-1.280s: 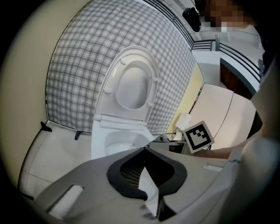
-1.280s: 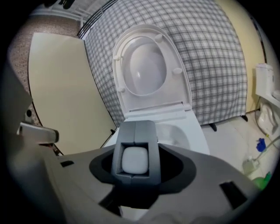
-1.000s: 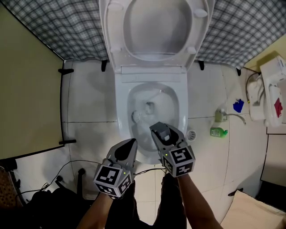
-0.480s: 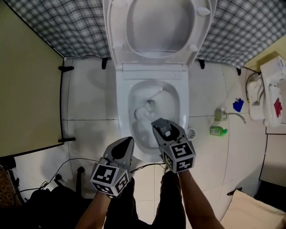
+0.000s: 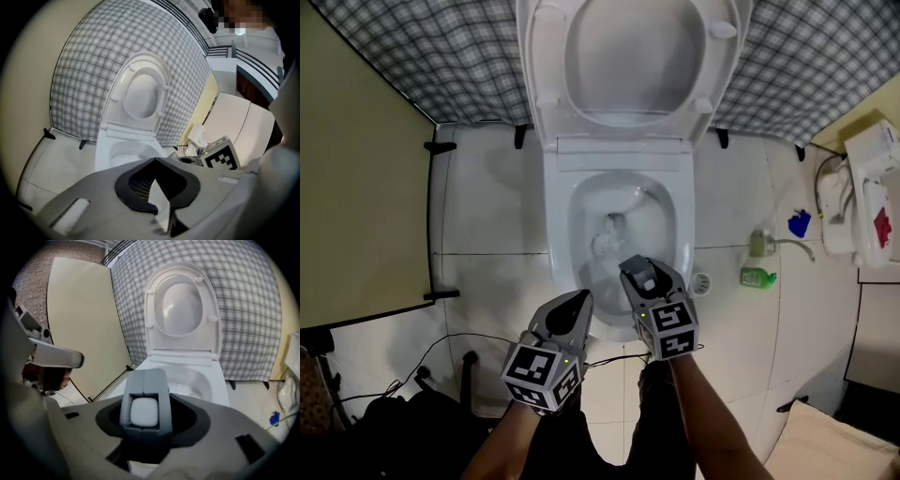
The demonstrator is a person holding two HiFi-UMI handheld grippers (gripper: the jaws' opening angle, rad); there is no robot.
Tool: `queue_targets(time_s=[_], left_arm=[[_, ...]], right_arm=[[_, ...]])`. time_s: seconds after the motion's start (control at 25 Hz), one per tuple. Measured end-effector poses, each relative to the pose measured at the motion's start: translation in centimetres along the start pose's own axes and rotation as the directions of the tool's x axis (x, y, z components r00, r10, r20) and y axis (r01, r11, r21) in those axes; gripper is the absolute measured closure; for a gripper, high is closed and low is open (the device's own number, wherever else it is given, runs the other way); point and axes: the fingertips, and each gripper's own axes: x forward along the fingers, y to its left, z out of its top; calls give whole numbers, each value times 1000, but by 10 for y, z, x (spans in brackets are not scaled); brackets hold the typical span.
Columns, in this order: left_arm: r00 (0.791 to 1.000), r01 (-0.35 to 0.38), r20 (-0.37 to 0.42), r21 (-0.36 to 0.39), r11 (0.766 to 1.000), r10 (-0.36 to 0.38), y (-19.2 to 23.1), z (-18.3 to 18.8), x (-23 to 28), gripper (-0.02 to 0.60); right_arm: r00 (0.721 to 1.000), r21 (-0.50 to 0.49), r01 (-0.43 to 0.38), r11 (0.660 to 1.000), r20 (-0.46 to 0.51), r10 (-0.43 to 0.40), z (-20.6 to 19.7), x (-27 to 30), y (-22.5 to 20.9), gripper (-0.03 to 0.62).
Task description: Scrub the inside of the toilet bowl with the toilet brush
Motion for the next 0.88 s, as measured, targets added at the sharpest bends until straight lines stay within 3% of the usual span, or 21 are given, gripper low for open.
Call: queue_targets(time_s=[0.24, 0.44, 0.64, 0.88], left_arm=[[1000, 9, -1, 6, 1000, -9, -9, -2, 0, 572], [1000, 27, 2, 12, 1000, -27, -21, 7, 5, 572], [999, 53, 8, 27, 998, -53, -33, 23, 8, 572], [999, 47, 13, 26, 999, -47, -32, 28, 8, 572]], right_arm=[[998, 49, 46, 998, -46, -44, -20, 27, -37, 381], [997, 76, -25, 997, -75, 30, -9, -11, -29, 381], [983, 18, -90, 996, -159, 92, -1, -57, -11, 382], [976, 2, -95, 995, -197, 93, -6, -40, -8, 382]])
